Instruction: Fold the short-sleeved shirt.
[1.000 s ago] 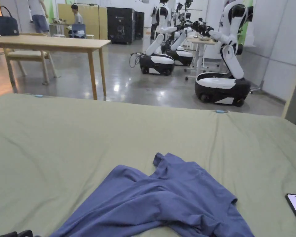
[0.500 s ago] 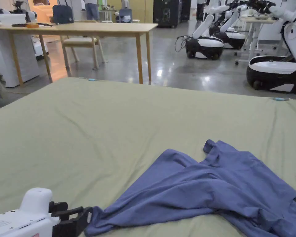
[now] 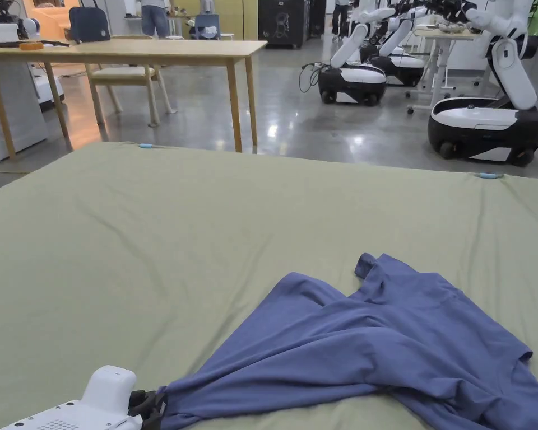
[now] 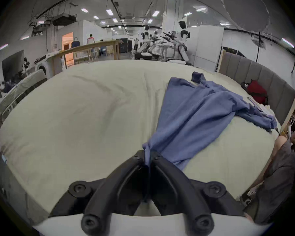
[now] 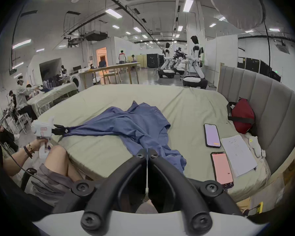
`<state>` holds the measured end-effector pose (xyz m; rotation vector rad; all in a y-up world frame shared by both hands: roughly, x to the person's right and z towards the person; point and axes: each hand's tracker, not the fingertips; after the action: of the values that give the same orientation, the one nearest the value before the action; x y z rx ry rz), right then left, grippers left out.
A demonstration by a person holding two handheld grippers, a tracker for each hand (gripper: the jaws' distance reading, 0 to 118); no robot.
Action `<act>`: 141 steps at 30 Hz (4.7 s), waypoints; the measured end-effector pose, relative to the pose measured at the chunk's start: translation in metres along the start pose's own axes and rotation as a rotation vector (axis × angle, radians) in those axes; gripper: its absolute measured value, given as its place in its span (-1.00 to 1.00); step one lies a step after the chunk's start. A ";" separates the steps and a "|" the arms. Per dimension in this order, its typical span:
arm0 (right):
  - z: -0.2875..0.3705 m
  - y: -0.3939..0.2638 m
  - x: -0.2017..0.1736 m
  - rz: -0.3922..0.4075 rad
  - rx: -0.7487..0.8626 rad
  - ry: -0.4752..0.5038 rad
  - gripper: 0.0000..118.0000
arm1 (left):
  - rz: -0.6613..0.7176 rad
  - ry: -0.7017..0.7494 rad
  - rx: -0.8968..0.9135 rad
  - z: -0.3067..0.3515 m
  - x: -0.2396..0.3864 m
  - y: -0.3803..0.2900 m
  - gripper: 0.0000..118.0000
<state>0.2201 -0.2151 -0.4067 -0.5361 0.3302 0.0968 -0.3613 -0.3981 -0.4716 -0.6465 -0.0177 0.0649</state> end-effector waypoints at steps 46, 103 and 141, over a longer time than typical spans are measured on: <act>-0.167 0.164 0.035 0.156 0.267 -0.010 -0.96 | 0.056 -0.141 0.309 0.029 0.035 0.197 -0.94; -0.264 0.429 0.142 -0.165 0.508 -0.061 -0.95 | 0.070 0.118 0.541 -0.066 0.036 0.550 -0.95; -0.141 -0.086 0.082 -0.004 -0.473 0.030 -0.94 | 0.104 -0.151 0.044 0.038 -0.011 -0.006 -0.95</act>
<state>0.2727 -0.3611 -0.5069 -1.0070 0.3367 0.1647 -0.3733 -0.3808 -0.4372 -0.5973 -0.1279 0.2143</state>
